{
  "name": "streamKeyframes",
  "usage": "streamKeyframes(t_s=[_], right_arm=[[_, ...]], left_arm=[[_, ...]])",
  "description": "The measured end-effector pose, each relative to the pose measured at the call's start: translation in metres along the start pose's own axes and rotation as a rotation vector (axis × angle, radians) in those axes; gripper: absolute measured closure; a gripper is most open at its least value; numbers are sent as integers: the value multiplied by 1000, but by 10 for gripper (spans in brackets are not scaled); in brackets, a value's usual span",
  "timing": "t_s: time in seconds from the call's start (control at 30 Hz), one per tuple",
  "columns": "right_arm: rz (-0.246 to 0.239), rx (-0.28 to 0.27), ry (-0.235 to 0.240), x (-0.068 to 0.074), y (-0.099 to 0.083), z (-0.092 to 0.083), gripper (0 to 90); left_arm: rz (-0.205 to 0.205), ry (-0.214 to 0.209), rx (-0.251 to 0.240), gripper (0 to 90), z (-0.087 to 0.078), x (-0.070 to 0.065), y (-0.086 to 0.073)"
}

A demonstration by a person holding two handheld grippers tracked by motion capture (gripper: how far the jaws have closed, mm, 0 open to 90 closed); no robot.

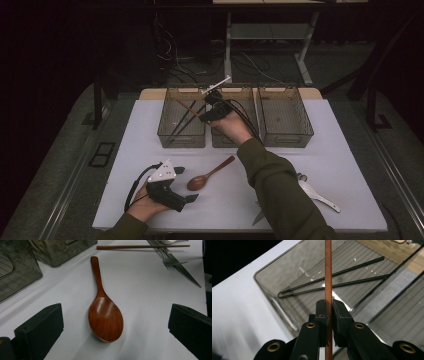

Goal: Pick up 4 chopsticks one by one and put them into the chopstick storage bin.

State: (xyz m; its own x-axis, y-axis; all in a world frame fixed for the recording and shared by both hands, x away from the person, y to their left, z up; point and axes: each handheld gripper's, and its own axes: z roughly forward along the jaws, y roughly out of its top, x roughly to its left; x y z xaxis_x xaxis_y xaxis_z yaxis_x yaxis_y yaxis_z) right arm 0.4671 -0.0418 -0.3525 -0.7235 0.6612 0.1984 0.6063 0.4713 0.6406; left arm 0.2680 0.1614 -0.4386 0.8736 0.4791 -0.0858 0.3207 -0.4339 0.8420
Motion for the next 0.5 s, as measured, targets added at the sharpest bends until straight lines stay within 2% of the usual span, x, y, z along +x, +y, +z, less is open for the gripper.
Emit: streamKeyframes(t_s=[0.5], right_arm=[[31, 26, -62, 4, 26, 37, 831]], left_arm=[[9, -8, 2, 0, 0, 0, 0]])
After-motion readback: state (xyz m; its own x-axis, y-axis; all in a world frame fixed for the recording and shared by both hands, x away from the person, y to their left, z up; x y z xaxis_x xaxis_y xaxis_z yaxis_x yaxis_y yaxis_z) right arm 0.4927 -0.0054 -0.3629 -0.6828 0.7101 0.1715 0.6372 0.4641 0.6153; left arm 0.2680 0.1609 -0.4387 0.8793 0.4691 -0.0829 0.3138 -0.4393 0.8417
